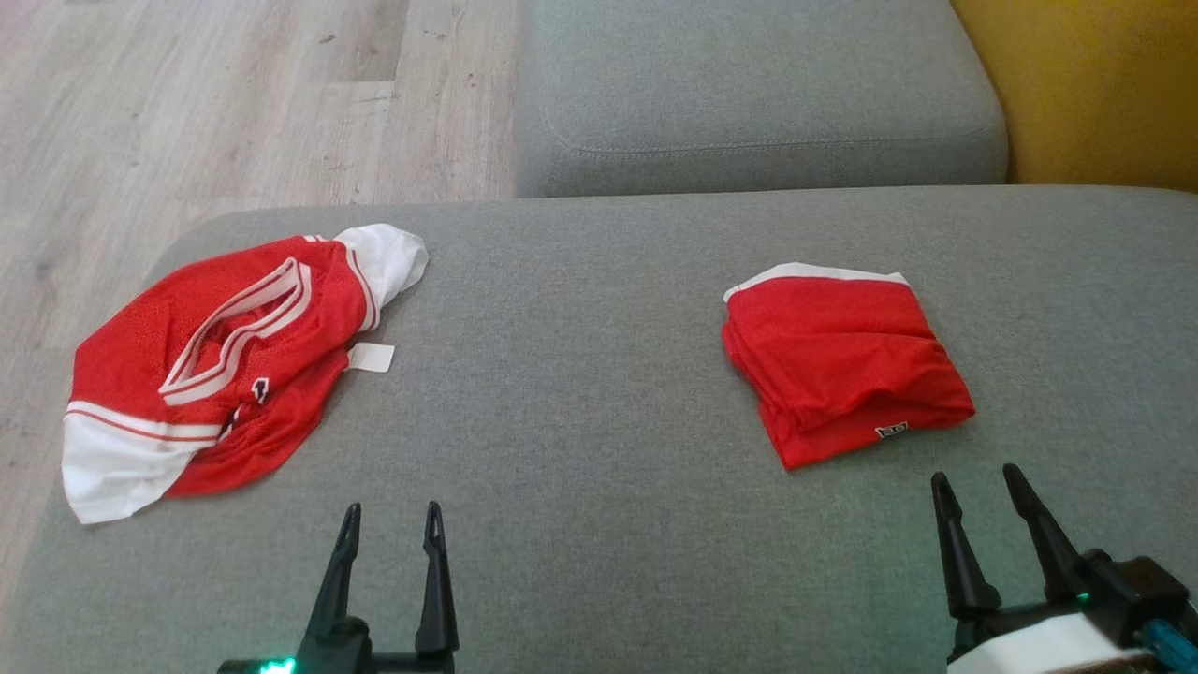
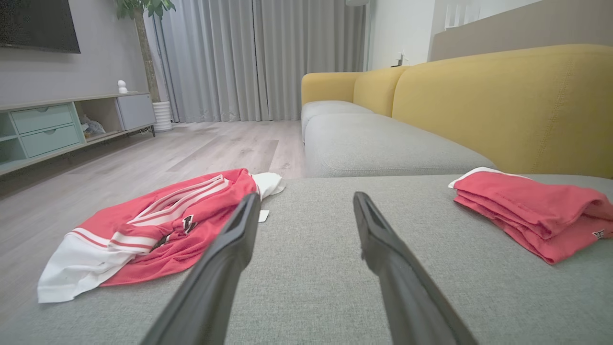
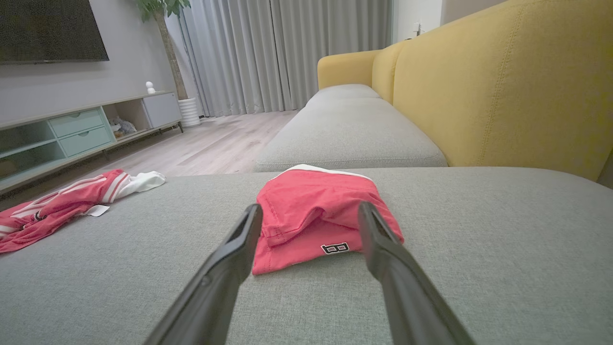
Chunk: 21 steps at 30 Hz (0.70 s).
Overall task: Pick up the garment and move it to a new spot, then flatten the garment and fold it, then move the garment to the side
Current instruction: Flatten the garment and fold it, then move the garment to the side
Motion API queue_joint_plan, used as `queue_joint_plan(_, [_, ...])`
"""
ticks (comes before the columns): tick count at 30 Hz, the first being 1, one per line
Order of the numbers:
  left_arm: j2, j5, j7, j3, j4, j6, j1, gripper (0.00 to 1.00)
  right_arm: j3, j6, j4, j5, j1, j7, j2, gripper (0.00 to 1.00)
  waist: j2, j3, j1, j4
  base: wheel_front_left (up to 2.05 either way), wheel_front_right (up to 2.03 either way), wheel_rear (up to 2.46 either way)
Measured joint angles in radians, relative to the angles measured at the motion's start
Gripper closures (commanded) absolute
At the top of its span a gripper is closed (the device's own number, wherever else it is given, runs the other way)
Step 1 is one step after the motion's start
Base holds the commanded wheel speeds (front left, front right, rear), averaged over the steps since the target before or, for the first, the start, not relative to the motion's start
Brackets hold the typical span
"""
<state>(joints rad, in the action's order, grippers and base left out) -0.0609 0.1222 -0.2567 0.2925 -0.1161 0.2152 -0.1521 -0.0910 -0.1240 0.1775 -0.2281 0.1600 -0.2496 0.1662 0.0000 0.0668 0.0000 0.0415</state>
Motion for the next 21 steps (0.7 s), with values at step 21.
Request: queue_joint_plan(21, [0.003, -0.011, 0.0, 0.034, -0.001, -0.013, 0.027, 0.0, 0.046, 0.0, 0.116, -0.057, -0.146, 0.0, 0.016, 0.0, 0.0, -0.1, 0.0, 0.015, 0.0, 0.0, 0.0])
